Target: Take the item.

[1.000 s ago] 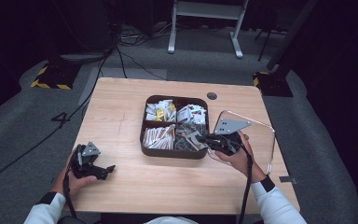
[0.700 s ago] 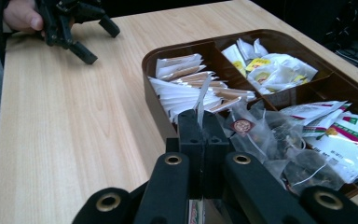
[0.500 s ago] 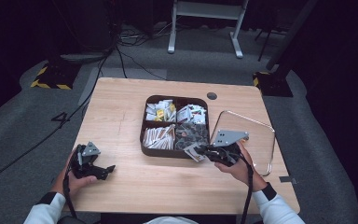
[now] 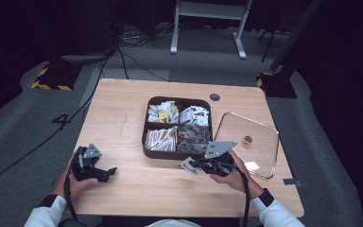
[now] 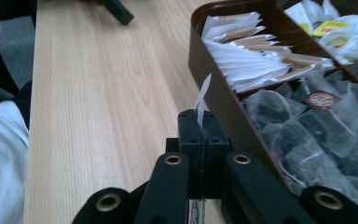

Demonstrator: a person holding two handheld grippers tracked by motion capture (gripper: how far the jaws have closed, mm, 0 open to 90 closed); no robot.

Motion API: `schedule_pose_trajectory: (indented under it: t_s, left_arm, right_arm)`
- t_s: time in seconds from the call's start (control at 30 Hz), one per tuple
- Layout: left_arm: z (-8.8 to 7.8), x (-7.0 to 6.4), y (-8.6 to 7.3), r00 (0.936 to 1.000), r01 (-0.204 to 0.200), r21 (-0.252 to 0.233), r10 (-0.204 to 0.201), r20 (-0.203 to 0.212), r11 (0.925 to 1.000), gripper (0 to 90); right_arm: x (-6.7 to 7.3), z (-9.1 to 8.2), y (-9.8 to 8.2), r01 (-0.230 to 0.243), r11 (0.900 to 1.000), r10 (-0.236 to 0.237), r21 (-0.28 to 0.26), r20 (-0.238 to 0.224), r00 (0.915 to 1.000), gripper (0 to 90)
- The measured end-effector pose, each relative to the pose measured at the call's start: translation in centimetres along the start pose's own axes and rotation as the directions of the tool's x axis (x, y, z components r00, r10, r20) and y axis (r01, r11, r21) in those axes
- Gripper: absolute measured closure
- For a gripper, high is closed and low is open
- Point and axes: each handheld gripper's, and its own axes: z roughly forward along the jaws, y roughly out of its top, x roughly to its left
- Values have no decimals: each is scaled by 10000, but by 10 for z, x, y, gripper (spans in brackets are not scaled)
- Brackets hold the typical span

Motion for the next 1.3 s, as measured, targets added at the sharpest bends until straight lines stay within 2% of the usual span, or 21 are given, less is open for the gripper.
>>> schedule_pose_trajectory:
  t_s: [0.33, 0.57, 0.63, 0.77, 0.83, 0.97, 1.23, 1.3]
  left_arm:
    - [0, 0, 0, 10000, 15, -2, -15, -24, 10000, 5]
    - [0, 0, 0, 10000, 10, -1, -10, -12, 10000, 5]
    - [0, 0, 0, 10000, 10, 0, -10, -9, 10000, 5]
    - [0, 0, 0, 10000, 15, -1, -15, -18, 10000, 5]
    - [0, 0, 0, 10000, 13, 0, -13, -19, 10000, 5]
    - [0, 0, 0, 10000, 10, 0, -10, -20, 10000, 5]
    - [0, 0, 0, 10000, 14, -2, -14, -23, 10000, 5]
    - [0, 0, 0, 10000, 13, 0, -13, -19, 10000, 5]
  right_arm:
    - [10, 22, -7, 223, 9980, -187, 599, -601, 9980, 900]
    - [11, 27, -9, 111, 9983, -52, 567, -1030, 9947, 900]
    - [11, 28, -9, 106, 9984, -47, 564, -1030, 9947, 900]
    - [13, 30, -9, 236, 9975, -156, 666, -1184, 9928, 885]
    - [14, 32, -10, 276, 9968, -187, 747, -1172, 9929, 871]
    - [15, 39, -12, 499, 9909, -395, 1252, -845, 9956, 725]
    - [7, 40, -14, 312, 9873, -298, 1555, -113, 9995, 545]
    - [5, 40, -15, 232, 9876, -227, 1552, -48, 9997, 517]
